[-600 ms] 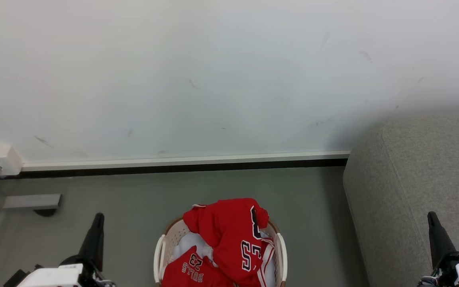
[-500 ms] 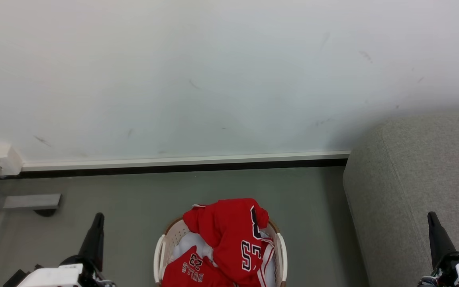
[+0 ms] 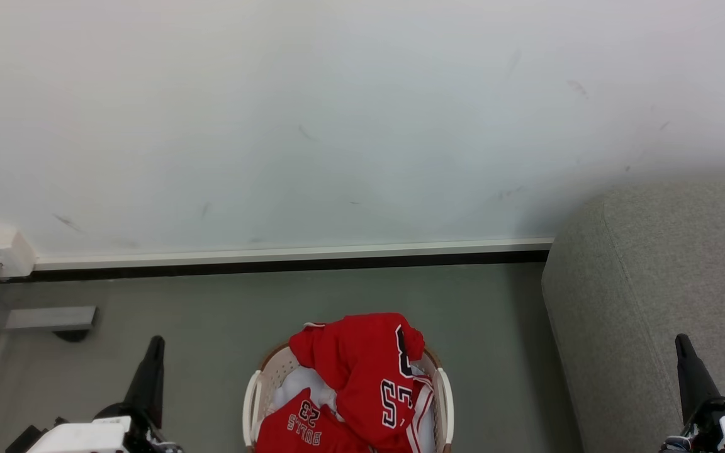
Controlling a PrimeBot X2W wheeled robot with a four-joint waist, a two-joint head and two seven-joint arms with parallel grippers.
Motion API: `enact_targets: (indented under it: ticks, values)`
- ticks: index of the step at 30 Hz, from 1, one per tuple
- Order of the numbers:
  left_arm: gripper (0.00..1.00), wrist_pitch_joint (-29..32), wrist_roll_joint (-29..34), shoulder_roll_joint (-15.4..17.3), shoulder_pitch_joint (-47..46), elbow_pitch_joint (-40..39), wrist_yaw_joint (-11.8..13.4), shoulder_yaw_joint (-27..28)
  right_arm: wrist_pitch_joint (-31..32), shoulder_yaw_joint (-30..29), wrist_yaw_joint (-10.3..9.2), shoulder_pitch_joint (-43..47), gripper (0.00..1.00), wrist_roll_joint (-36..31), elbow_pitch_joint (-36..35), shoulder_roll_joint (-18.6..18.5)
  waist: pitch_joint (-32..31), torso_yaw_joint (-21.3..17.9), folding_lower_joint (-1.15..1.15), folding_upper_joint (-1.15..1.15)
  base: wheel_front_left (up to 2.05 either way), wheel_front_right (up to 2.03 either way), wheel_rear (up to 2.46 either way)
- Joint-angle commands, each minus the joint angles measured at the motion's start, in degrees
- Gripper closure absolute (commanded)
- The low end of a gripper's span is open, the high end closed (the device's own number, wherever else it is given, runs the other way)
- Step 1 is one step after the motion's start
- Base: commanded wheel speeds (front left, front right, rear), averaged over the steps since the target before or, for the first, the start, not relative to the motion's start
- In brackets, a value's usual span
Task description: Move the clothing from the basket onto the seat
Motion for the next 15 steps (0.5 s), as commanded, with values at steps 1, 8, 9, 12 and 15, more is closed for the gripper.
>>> enact_targets:
  ticks: [1,8,9,12,15]
  values:
    - [1.00,0.14,-0.83,0.19,-0.43,-0.20,0.08,0.01,0.05,-0.15,-0.14,-0.77,1.00,-0.34,-0.11,-0.04,0.00,0.00,0.00,0.00,0.00,0.00,0.00]
    - [1.00,0.14,-0.83,0.19,-0.43,-0.20,0.08,0.00,0.05,-0.15,-0.14,-0.77,1.00,-0.34,-0.11,-0.04,0.00,0.00,0.00,0.00,0.00,0.00,0.00]
    - [1.00,0.14,-0.83,0.19,-0.43,-0.20,0.08,0.00,0.05,-0.15,-0.14,-0.77,1.00,-0.35,-0.11,-0.04,0.00,0.00,0.00,0.00,0.00,0.00,0.00]
    - [1.00,0.14,-0.83,0.19,-0.43,-0.20,0.08,0.03,0.05,-0.15,-0.14,-0.77,1.00,-0.35,-0.11,-0.04,0.00,0.00,0.00,0.00,0.00,0.00,0.00]
    - [1.00,0.14,-0.83,0.19,-0.43,-0.20,0.08,0.02,0.05,-0.15,-0.14,-0.77,1.00,-0.34,-0.11,-0.04,0.00,0.00,0.00,0.00,0.00,0.00,0.00]
